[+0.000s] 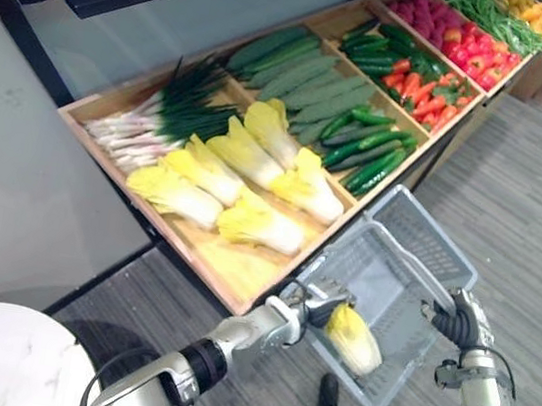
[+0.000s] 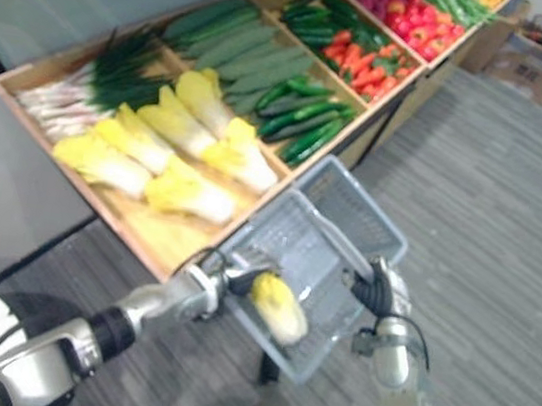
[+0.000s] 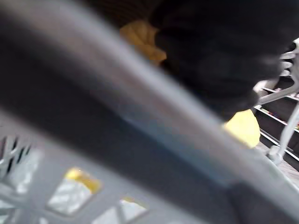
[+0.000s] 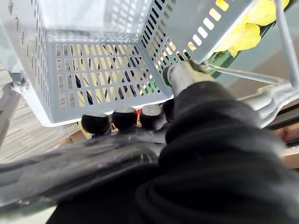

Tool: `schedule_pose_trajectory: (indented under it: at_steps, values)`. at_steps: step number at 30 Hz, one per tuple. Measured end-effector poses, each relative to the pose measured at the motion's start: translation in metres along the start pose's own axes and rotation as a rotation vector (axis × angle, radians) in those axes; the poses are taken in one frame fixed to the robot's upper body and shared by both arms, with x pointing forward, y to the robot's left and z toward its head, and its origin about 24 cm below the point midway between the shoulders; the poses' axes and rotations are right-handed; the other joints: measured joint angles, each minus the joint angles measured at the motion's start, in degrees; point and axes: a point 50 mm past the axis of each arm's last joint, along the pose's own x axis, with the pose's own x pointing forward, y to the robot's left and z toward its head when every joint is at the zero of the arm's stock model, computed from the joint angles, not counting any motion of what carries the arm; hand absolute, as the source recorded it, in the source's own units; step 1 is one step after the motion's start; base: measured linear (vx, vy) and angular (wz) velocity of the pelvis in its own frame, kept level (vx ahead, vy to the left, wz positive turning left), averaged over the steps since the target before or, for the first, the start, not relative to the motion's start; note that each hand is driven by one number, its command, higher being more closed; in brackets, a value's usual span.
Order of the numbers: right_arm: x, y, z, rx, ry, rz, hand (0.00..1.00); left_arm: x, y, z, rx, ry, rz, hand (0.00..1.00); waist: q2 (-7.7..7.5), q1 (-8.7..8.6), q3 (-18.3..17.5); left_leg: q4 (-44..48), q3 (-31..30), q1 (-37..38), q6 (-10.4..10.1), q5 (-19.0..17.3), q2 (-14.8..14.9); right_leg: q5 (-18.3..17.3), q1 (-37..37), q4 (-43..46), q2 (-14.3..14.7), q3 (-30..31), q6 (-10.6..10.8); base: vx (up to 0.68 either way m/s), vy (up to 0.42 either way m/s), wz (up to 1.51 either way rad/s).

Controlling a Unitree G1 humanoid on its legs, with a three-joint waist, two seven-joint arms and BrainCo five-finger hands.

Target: Pick vegetable in the basket

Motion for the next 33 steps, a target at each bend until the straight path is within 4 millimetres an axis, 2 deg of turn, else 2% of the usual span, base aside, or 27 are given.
schedule_pose_trajectory:
  at_steps: [1, 15, 24, 29, 33]
  values:
    - [0.000, 0.000, 0.000, 0.000, -0.001, 0.001, 1.00, 0.000, 0.000, 0.000, 0.004, 0.001, 0.003, 0.00, -0.02, -0.02, 0.01, -0.02, -0.02, -0.01, 0.00, 0.00, 0.01, 0.00, 0.00, 0.00, 0.01, -0.02, 0.00, 0.00, 0.000, 0.00]
    - [-0.003, 0.003, -0.002, 0.010, 0.016, 0.006, 1.00, 0.005, 0.010, 0.000, -0.013, 0.025, 0.061, 0.00, -0.46, 0.04, 0.02, -0.02, -0.34, 0.01, 0.06, -0.03, 0.07, 0.10, 0.62, 0.00, -0.03, -0.23, -0.06, 0.00, 0.000, 0.00]
    - [-0.006, -0.003, -0.014, -0.005, 0.070, -0.024, 1.00, 0.003, 0.040, 0.014, -0.018, -0.059, 0.198, 0.00, -0.40, 0.23, -0.01, 0.00, -0.78, -0.07, 0.08, -0.01, 0.04, 0.12, 0.63, 0.01, -0.09, -0.63, -0.03, 0.00, 0.000, 0.01]
    - [-0.010, 0.003, -0.028, -0.023, 0.130, 0.004, 1.00, -0.006, 0.056, 0.036, -0.068, -0.164, 0.295, 0.00, -0.27, 0.36, -0.09, -0.03, -1.62, -0.16, 0.13, 0.03, -0.21, 0.12, 0.77, 0.01, -0.41, -1.31, -0.03, 0.02, 0.003, 0.07]
    - [-0.015, 0.002, -0.039, -0.038, 0.180, -0.005, 1.00, -0.020, 0.070, 0.067, -0.159, -0.309, 0.383, 0.00, 0.19, 0.69, -0.37, -0.03, -2.06, -0.33, 0.17, 0.05, -0.52, 0.12, 1.05, 0.01, -0.85, -1.64, -0.02, 0.01, 0.011, 0.05]
